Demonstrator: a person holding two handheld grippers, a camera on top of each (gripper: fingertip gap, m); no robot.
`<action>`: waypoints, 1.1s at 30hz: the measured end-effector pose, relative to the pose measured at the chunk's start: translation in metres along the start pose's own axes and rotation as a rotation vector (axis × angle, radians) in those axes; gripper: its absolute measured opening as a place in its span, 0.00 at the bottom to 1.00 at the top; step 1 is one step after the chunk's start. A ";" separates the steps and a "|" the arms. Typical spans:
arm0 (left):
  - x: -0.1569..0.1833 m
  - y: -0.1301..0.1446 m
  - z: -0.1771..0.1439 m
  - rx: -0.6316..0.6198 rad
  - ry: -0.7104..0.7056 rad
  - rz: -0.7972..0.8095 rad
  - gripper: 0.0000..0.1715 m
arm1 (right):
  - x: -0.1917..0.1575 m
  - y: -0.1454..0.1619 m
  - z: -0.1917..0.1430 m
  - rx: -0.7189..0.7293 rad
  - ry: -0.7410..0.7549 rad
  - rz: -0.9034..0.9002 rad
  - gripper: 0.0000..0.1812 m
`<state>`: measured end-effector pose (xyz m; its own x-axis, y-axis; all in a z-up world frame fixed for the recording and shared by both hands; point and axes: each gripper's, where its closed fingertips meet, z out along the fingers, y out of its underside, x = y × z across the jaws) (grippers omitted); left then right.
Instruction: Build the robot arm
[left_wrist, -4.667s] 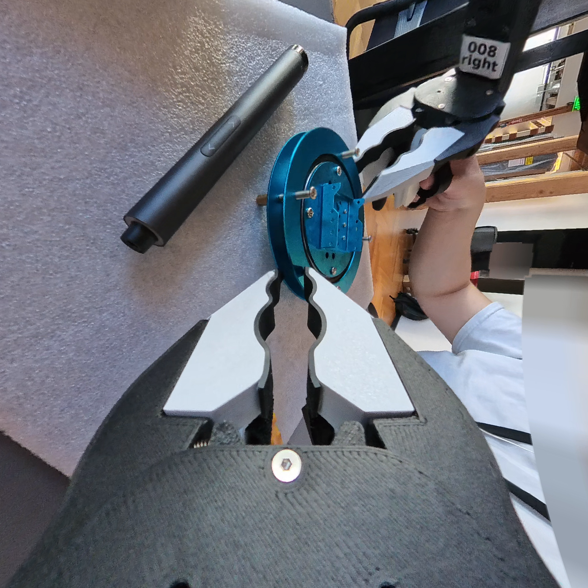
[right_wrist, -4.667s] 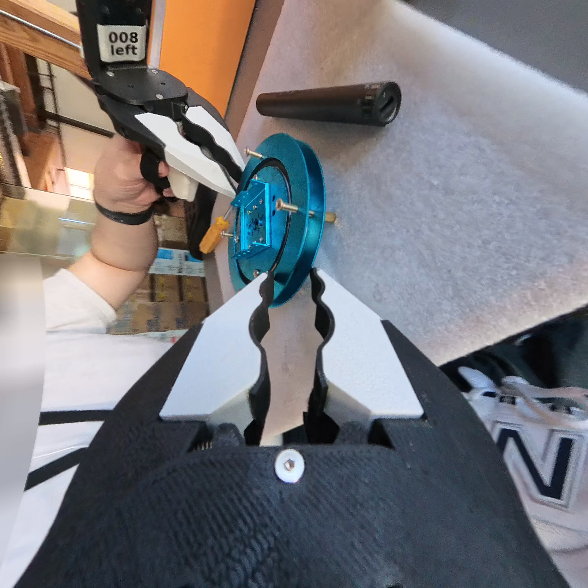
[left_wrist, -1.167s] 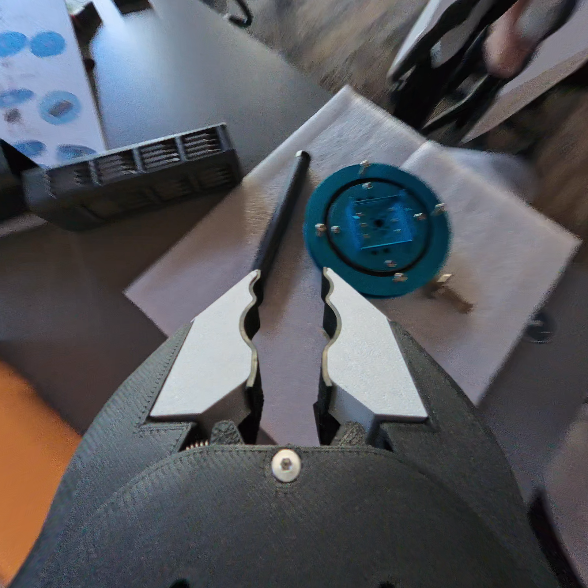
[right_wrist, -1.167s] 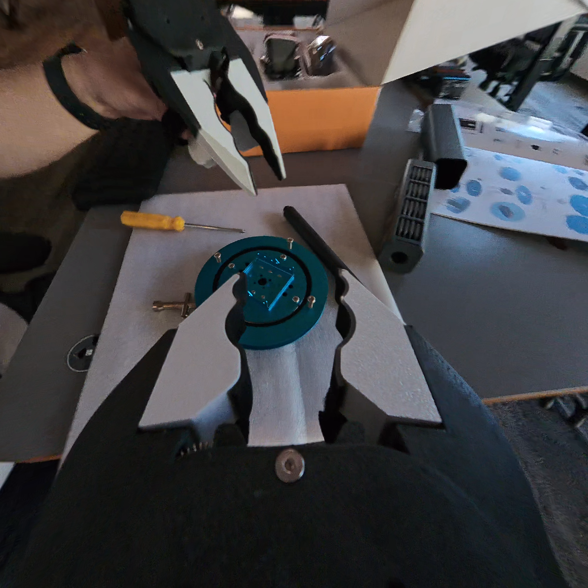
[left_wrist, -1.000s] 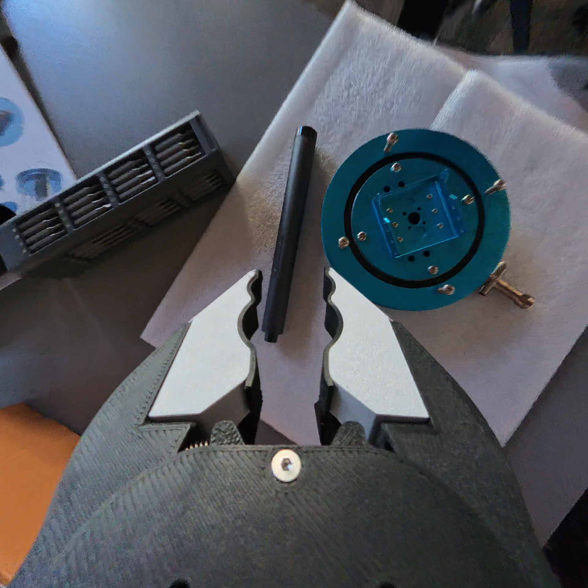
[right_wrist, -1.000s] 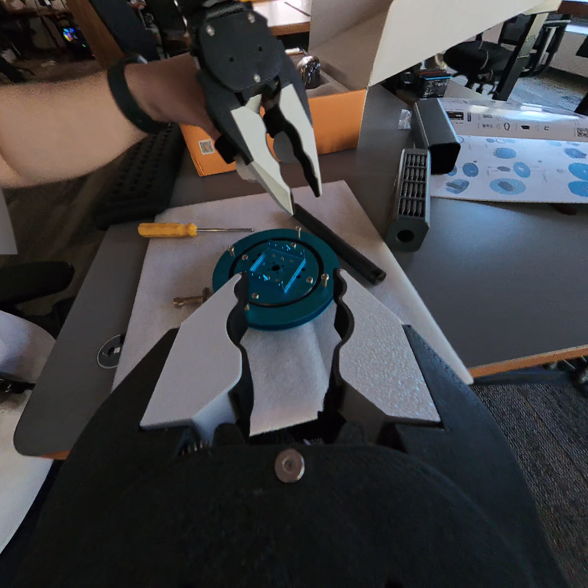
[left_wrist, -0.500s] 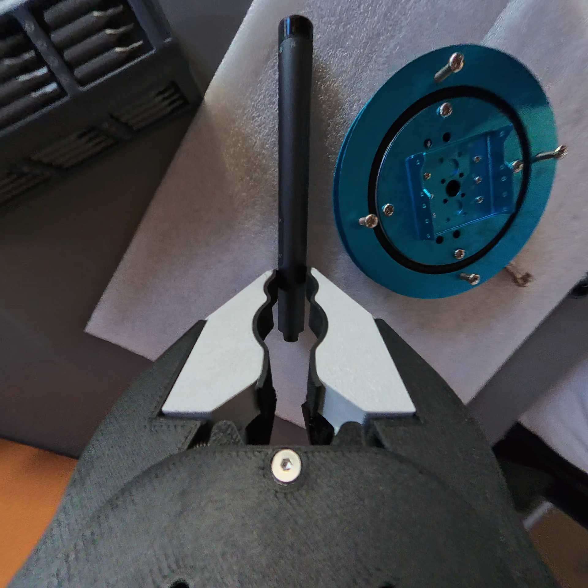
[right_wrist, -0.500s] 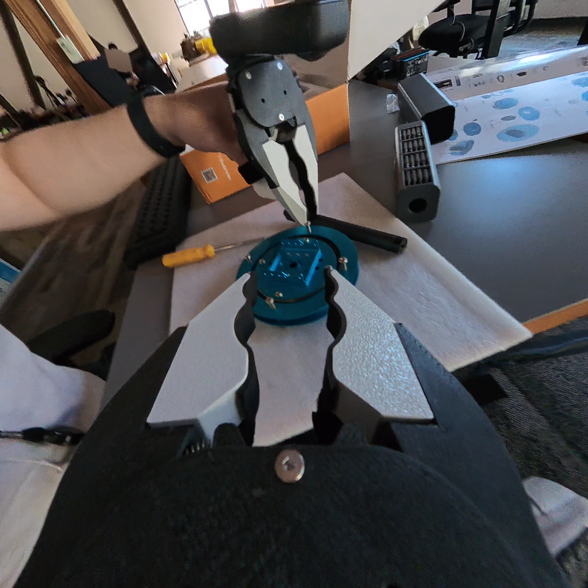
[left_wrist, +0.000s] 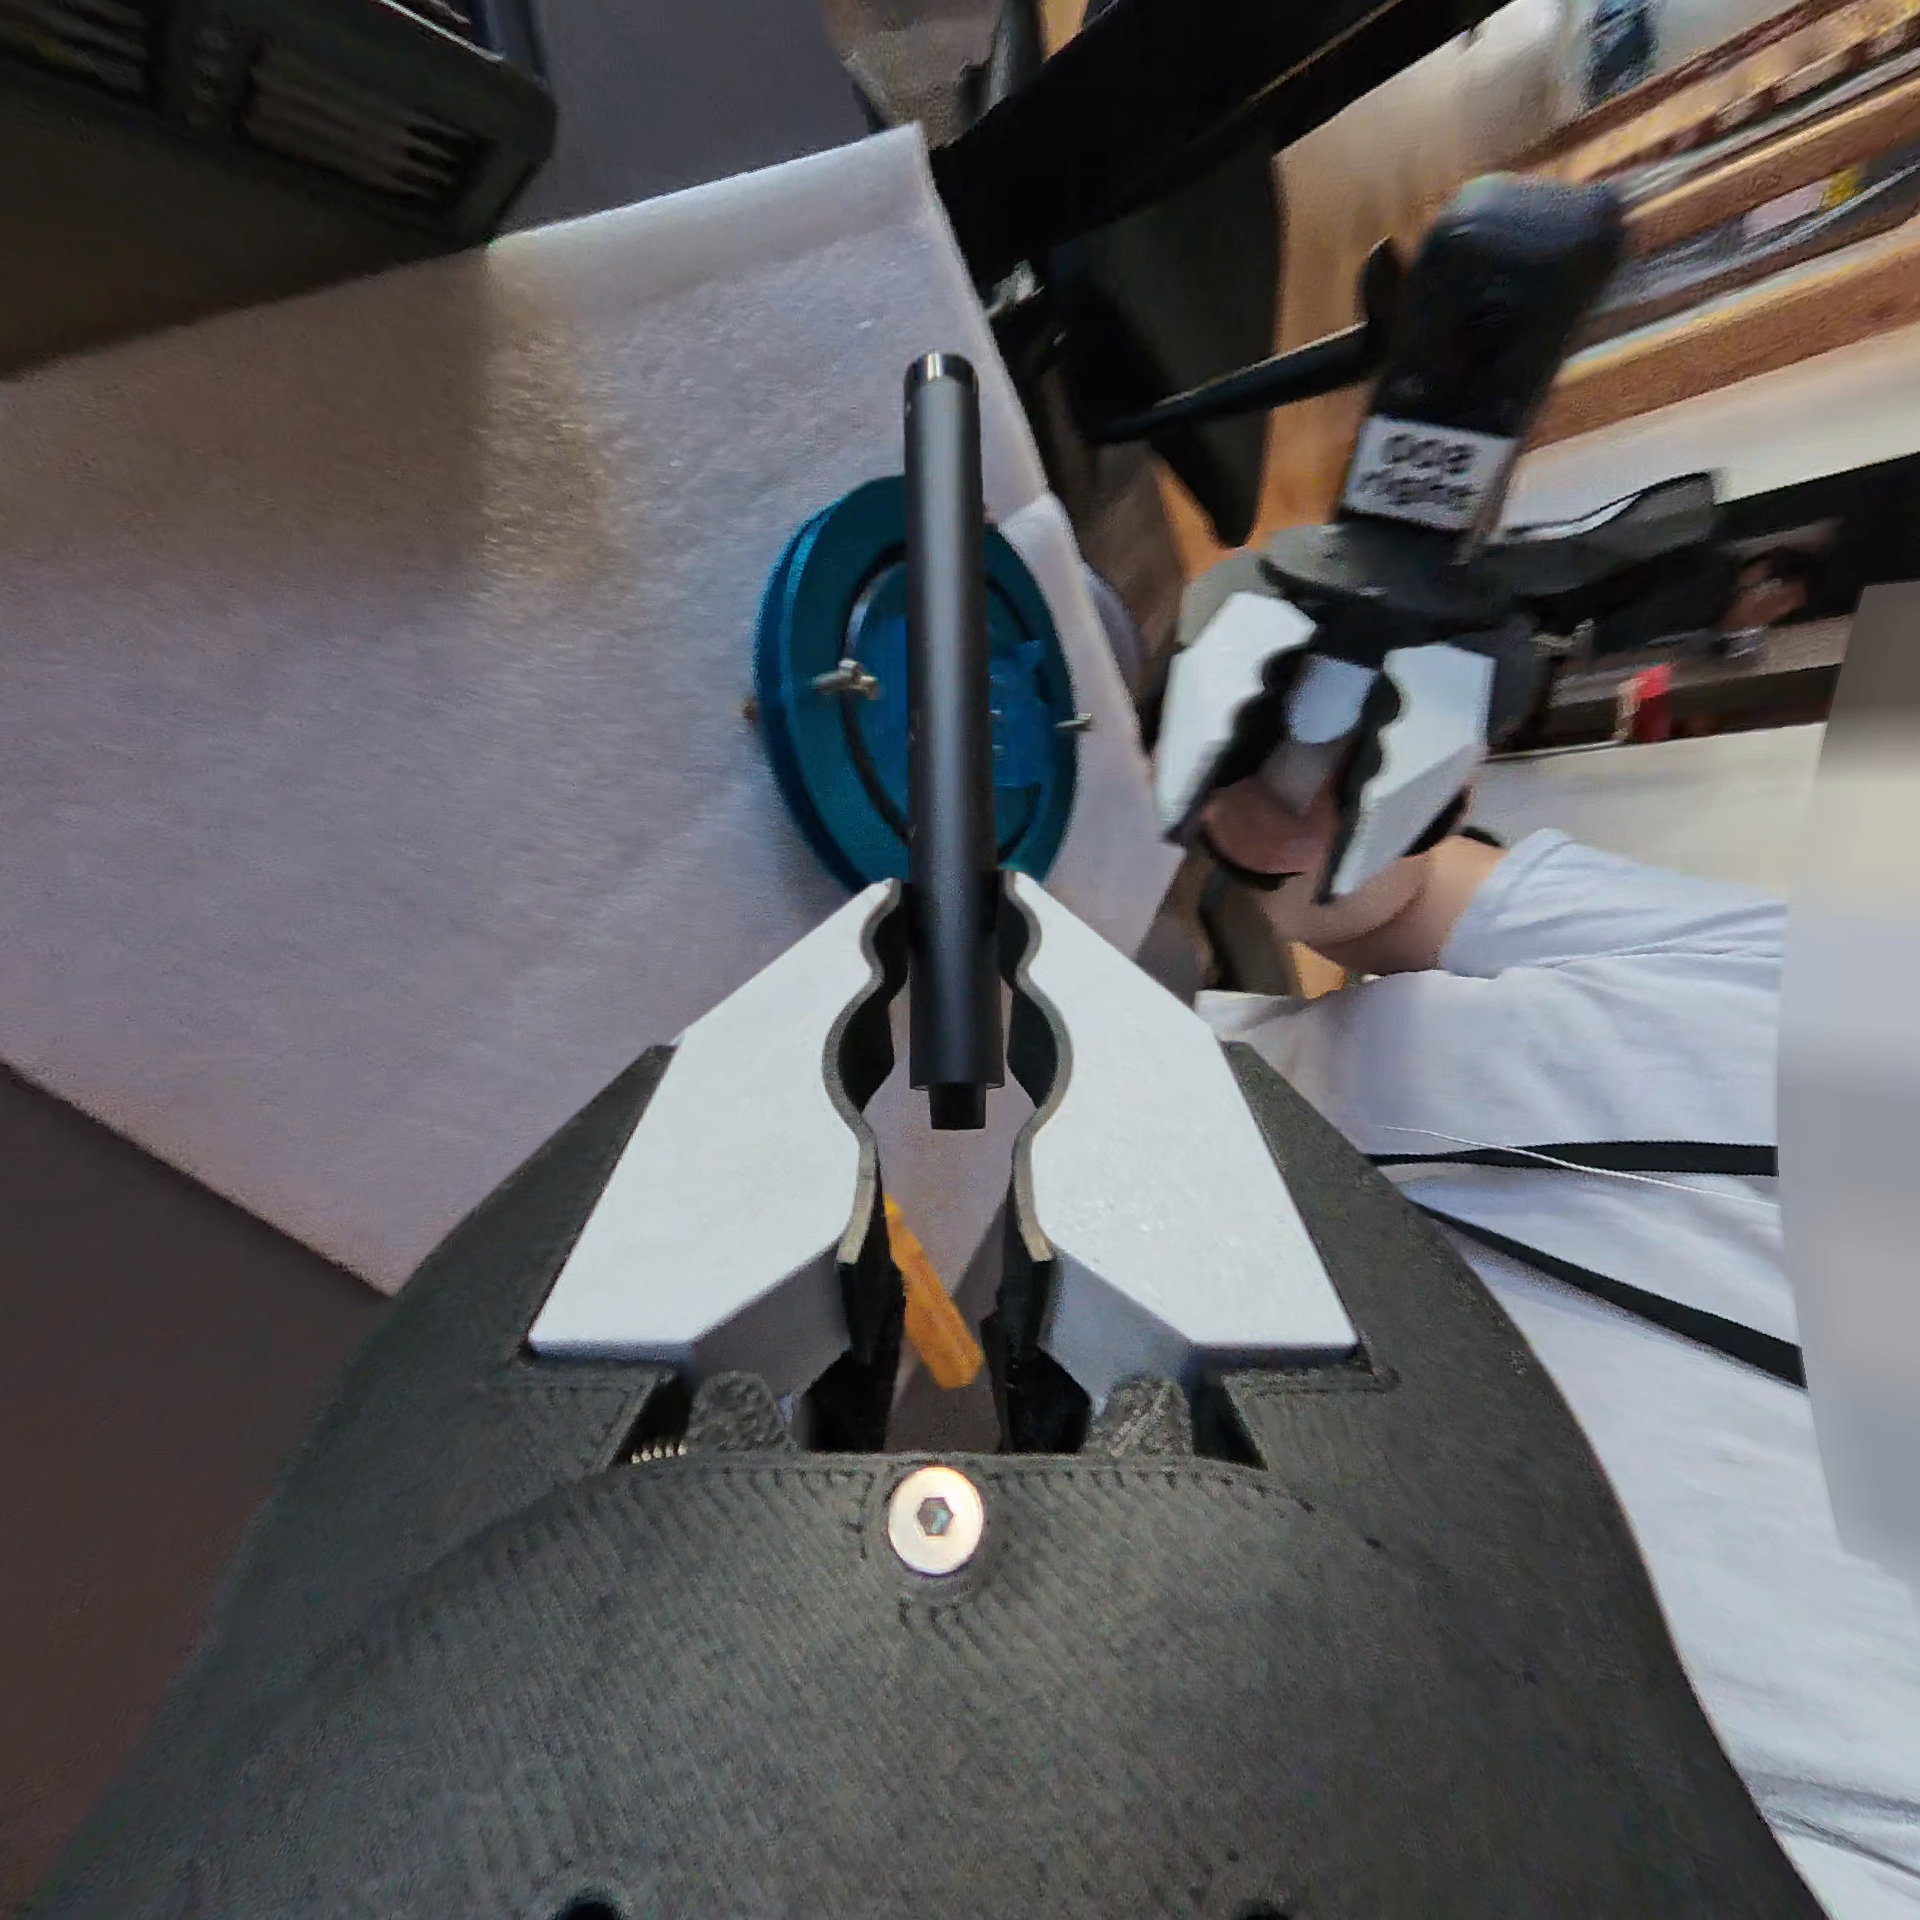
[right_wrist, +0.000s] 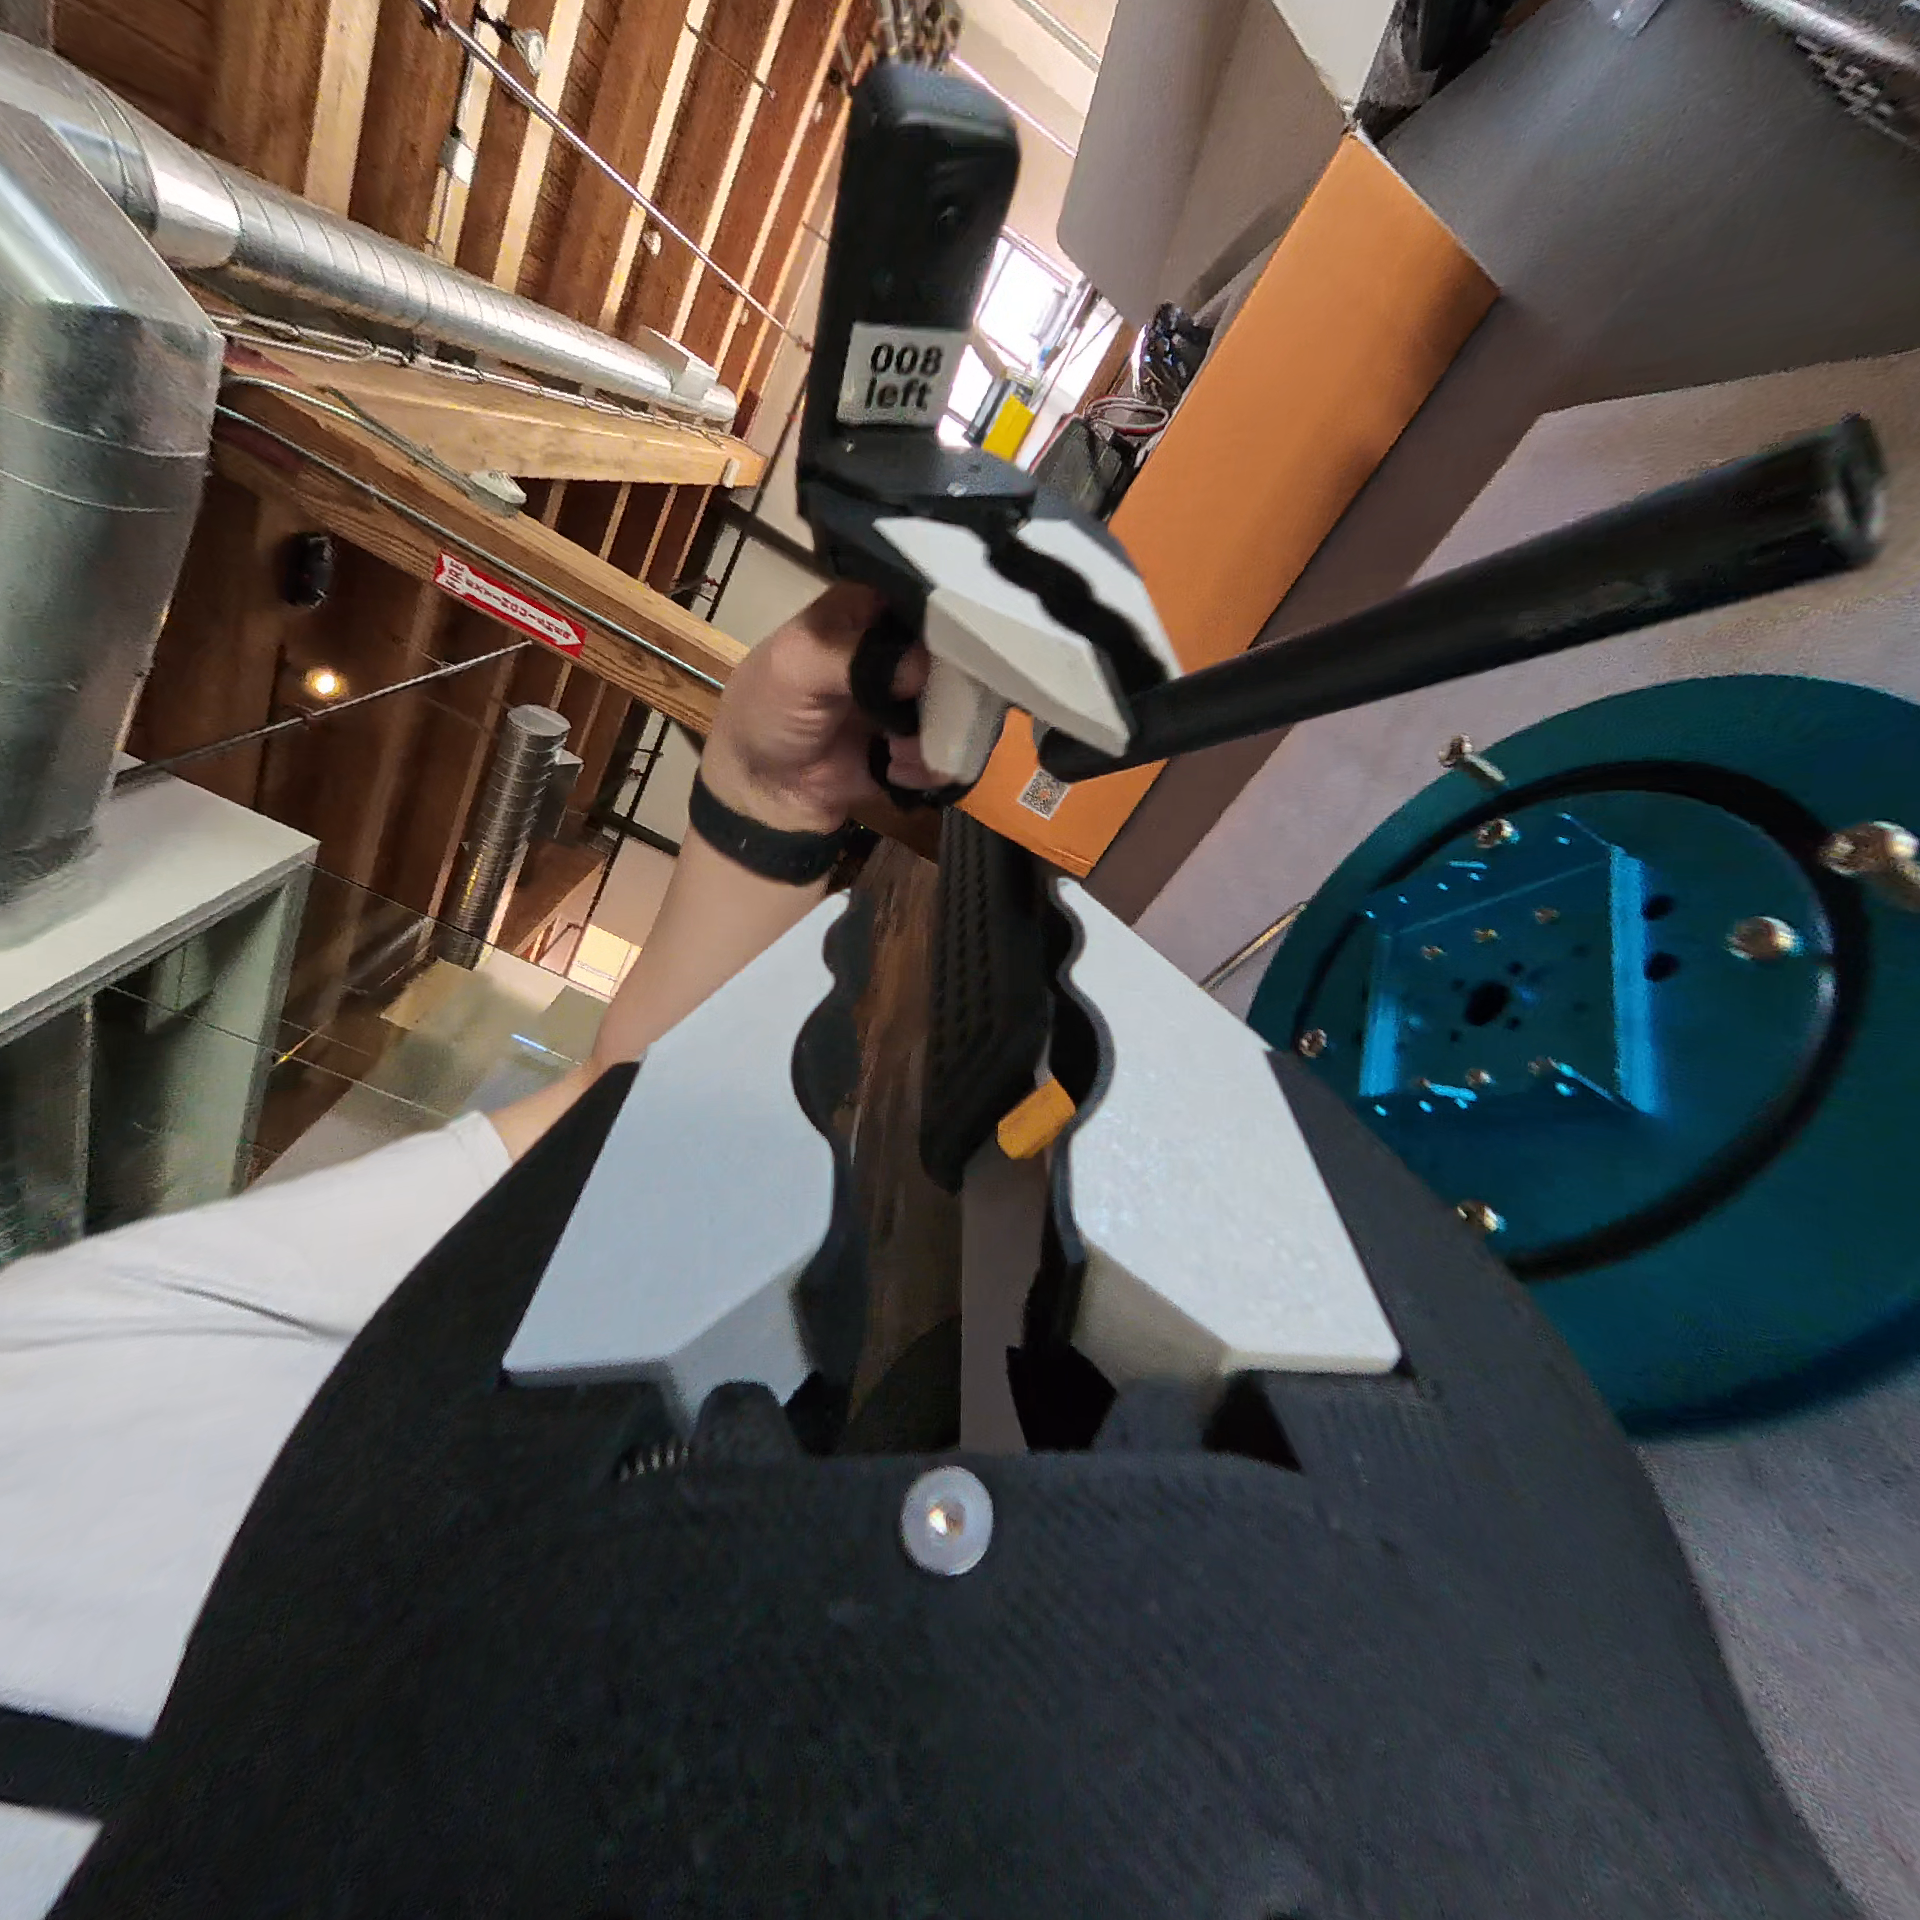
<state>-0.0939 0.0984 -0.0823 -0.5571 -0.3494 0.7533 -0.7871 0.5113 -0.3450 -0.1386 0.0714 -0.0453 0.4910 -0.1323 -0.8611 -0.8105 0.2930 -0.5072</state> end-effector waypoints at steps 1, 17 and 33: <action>0.008 0.002 -0.004 0.027 0.039 0.000 0.09 | 0.000 0.000 0.005 0.003 0.003 0.002 0.17; 0.110 0.049 -0.041 0.258 0.401 0.107 0.09 | -0.074 -0.014 0.035 0.124 -0.282 -0.093 0.09; 0.144 0.071 -0.025 0.369 0.345 0.609 0.25 | -0.141 0.019 0.022 -0.117 -0.037 -1.042 0.09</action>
<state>-0.2234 0.1040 0.0153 -0.8520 0.2023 0.4829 -0.4409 0.2201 -0.8702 -0.2159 0.1164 0.0677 0.9714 -0.2372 0.0042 -0.0061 -0.0429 -0.9991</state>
